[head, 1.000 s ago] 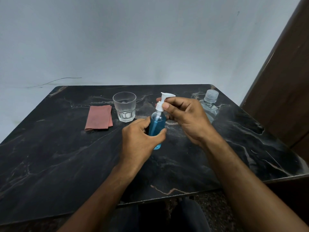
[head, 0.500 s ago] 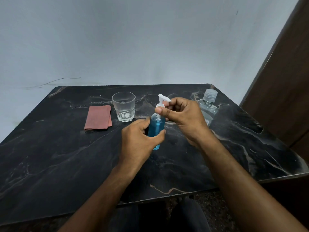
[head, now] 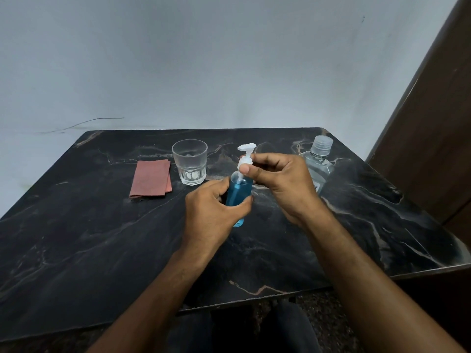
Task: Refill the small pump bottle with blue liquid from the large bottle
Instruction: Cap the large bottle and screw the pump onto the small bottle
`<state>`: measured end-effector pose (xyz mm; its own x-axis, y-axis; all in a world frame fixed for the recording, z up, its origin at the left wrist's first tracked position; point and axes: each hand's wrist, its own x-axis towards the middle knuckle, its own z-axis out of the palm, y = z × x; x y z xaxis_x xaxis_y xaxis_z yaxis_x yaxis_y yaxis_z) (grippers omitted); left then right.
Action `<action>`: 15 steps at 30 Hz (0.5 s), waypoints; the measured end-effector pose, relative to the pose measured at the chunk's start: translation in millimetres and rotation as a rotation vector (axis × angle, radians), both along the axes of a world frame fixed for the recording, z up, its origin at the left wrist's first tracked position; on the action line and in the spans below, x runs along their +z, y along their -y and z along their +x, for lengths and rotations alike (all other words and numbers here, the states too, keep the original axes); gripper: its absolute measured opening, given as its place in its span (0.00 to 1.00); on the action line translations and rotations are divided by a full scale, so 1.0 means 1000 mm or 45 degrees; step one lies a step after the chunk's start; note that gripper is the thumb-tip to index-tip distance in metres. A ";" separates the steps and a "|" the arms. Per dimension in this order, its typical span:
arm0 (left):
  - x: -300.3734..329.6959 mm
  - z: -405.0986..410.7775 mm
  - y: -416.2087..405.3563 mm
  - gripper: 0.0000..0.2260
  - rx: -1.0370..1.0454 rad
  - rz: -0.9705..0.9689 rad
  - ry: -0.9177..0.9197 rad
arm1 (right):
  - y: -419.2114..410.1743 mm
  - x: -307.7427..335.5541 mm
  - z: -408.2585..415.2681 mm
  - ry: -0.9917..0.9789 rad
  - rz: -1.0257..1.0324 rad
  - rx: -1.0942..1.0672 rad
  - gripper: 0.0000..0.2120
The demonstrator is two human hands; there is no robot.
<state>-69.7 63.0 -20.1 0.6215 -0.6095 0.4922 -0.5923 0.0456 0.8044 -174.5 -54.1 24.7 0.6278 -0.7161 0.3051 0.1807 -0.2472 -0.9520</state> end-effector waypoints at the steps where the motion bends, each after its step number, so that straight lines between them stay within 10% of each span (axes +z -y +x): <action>1: -0.001 0.001 0.000 0.11 0.000 0.002 0.001 | 0.001 0.001 0.000 -0.013 -0.006 -0.002 0.15; 15: 0.001 0.001 0.001 0.12 0.006 -0.023 0.042 | -0.009 0.005 0.002 -0.108 0.098 0.056 0.23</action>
